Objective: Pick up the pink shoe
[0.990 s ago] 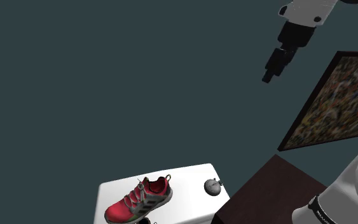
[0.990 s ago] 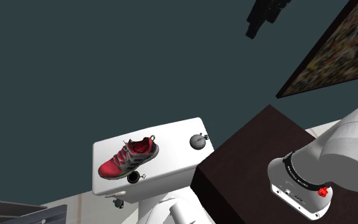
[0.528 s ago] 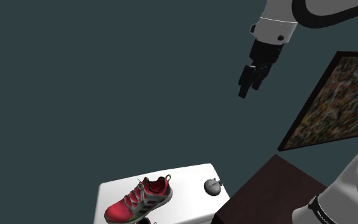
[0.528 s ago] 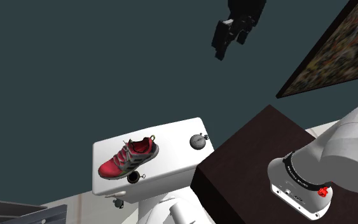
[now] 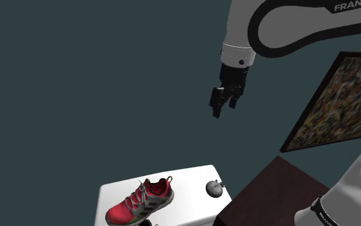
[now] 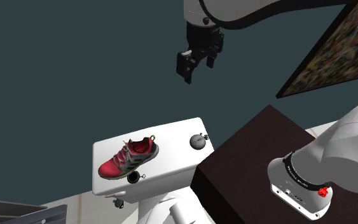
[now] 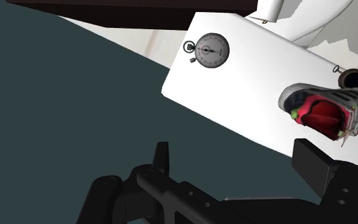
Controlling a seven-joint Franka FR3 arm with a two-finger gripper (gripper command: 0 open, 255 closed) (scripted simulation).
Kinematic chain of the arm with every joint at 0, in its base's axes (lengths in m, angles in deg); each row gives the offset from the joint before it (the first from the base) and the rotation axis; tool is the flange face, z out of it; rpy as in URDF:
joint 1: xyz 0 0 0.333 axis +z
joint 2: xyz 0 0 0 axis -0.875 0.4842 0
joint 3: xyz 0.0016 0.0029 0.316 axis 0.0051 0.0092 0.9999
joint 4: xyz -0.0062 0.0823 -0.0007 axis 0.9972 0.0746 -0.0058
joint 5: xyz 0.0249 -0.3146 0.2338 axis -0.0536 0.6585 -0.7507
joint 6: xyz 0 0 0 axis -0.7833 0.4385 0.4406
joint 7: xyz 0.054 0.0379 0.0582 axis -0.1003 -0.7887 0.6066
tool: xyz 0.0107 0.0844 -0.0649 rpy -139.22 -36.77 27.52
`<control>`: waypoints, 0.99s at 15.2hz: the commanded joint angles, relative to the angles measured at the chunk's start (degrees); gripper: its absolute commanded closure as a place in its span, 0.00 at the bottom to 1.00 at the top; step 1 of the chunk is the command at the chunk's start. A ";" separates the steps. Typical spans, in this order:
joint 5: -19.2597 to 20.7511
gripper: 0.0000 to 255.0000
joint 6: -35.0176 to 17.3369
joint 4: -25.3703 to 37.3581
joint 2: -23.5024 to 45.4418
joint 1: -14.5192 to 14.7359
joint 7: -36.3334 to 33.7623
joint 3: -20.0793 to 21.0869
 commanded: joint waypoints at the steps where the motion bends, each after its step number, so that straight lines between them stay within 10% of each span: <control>1: -0.28 0.00 -1.60 1.26 3.82 0.48 -2.73 2.01; 15: 5.57 0.00 -7.92 17.26 34.03 5.34 -20.67 10.30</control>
